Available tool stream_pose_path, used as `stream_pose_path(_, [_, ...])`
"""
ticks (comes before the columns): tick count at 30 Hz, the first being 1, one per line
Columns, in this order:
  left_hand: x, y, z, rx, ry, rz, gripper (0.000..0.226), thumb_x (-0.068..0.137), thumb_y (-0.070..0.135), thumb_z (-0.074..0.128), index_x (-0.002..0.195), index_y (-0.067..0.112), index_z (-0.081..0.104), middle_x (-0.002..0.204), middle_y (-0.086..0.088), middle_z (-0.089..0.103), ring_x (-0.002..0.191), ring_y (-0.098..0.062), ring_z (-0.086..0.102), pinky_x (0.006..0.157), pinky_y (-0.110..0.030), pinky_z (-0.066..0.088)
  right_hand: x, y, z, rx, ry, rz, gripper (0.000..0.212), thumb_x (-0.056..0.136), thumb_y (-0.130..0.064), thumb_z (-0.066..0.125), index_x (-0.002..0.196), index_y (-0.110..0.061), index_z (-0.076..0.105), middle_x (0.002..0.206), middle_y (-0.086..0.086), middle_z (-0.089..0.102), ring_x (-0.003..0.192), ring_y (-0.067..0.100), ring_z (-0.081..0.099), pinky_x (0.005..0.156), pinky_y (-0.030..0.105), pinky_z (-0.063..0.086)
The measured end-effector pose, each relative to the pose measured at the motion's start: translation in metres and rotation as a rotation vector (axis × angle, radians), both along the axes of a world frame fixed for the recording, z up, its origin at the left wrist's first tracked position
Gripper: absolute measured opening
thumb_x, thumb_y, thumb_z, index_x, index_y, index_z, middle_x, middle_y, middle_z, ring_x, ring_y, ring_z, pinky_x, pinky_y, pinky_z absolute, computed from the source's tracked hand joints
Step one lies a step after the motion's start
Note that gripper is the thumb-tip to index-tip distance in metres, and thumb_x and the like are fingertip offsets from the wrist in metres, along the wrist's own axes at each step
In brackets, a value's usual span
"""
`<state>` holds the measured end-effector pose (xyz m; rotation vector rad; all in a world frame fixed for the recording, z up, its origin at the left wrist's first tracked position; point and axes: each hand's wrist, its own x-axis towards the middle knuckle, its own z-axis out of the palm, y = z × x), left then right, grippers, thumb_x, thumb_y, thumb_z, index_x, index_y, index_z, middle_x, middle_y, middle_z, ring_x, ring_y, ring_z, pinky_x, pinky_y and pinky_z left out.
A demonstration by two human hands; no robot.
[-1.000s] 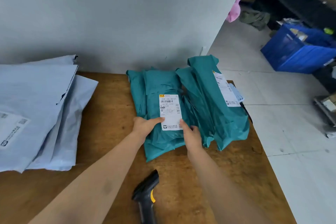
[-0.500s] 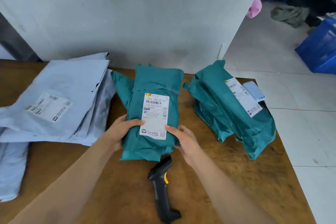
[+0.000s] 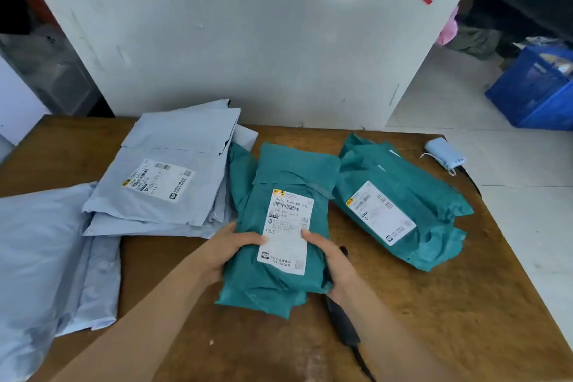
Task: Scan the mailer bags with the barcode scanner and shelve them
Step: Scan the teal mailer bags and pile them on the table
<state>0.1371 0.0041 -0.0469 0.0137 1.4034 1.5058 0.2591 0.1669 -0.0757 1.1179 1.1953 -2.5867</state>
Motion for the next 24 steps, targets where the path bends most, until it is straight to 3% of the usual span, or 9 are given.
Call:
stream_pose_path(4, [-0.014,0.038,-0.007,-0.072,0.106,0.041,0.046,0.072,0.007,0.078,0.114,0.009,0.059,0.107,-0.009,0.071,0.093,-0.025,0.068,0.077,-0.036,0.056,-0.009,0.022,0.004,0.184,-0.092,-0.169,0.053,0.074,-0.020,0.078,0.122,-0.012,0.059,0.107,0.013,0.073,0.096,0.032,0.070,0.075,0.042,0.058])
stream_pose_path(6, [-0.017,0.055,-0.016,-0.099,0.110,0.084,0.045,0.077,0.003,0.073,0.119,0.007,0.057,0.115,-0.012,0.068,0.094,-0.026,0.067,0.075,-0.036,0.055,-0.013,0.033,0.002,0.221,-0.138,-0.188,0.049,0.075,-0.018,0.078,0.120,-0.012,0.059,0.107,0.014,0.073,0.095,0.032,0.070,0.072,0.041,0.058])
stream_pose_path(12, [-0.038,0.089,-0.023,-0.111,0.273,0.109,0.053,0.081,0.000,0.069,0.129,0.009,0.047,0.123,-0.008,0.061,0.104,-0.025,0.061,0.085,-0.036,0.051,-0.037,0.066,-0.004,0.278,-0.098,-0.168,0.046,0.082,-0.011,0.073,0.124,-0.010,0.054,0.117,0.012,0.068,0.106,0.032,0.066,0.088,0.046,0.055])
stream_pose_path(14, [-0.049,0.097,-0.022,-0.213,0.444,0.062,0.057,0.082,0.005,0.069,0.132,0.008,0.042,0.127,-0.007,0.057,0.109,-0.022,0.057,0.089,-0.034,0.048,-0.047,0.071,-0.004,0.334,-0.119,-0.142,0.042,0.085,-0.009,0.070,0.122,-0.010,0.052,0.118,0.010,0.065,0.106,0.030,0.064,0.083,0.041,0.055])
stream_pose_path(17, [-0.051,0.101,-0.021,-0.425,0.630,-0.067,0.083,0.079,0.028,0.072,0.143,0.006,0.026,0.143,-0.012,0.042,0.129,-0.027,0.045,0.106,-0.039,0.040,-0.054,0.076,-0.005,0.459,-0.254,-0.141,0.024,0.087,0.000,0.064,0.108,-0.007,0.054,0.108,0.011,0.063,0.089,0.022,0.060,0.058,0.026,0.049])
stream_pose_path(19, [-0.038,0.097,-0.017,-0.476,0.714,-0.091,0.088,0.076,0.042,0.069,0.143,0.004,0.028,0.142,-0.008,0.041,0.132,-0.026,0.041,0.107,-0.029,0.038,-0.053,0.076,-0.001,0.433,-0.244,-0.196,0.013,0.089,0.004,0.058,0.092,-0.008,0.055,0.095,0.010,0.062,0.080,0.019,0.058,0.055,0.023,0.050])
stream_pose_path(21, [-0.023,0.087,-0.014,-0.452,0.704,-0.048,0.078,0.082,0.035,0.068,0.142,0.002,0.030,0.135,0.001,0.043,0.125,-0.019,0.044,0.098,-0.013,0.039,-0.049,0.070,0.009,0.386,-0.148,-0.187,0.019,0.089,0.006,0.056,0.081,-0.011,0.055,0.086,0.007,0.061,0.074,0.017,0.058,0.058,0.022,0.052])
stream_pose_path(23, [-0.015,0.071,-0.016,-0.468,0.568,0.000,0.093,0.071,0.051,0.073,0.143,0.008,0.034,0.142,-0.003,0.046,0.126,-0.021,0.048,0.106,-0.028,0.040,-0.035,0.056,0.019,0.300,-0.041,-0.156,0.024,0.089,0.010,0.054,0.078,-0.011,0.054,0.077,0.004,0.060,0.066,0.015,0.056,0.058,0.022,0.050])
stream_pose_path(24, [-0.012,0.061,-0.013,-0.456,0.459,0.052,0.099,0.059,0.061,0.075,0.138,0.010,0.042,0.135,-0.005,0.056,0.120,-0.023,0.056,0.104,-0.037,0.044,-0.024,0.047,0.024,0.227,0.026,-0.143,0.025,0.089,0.011,0.051,0.078,-0.011,0.053,0.074,0.004,0.060,0.063,0.014,0.056,0.059,0.022,0.049])
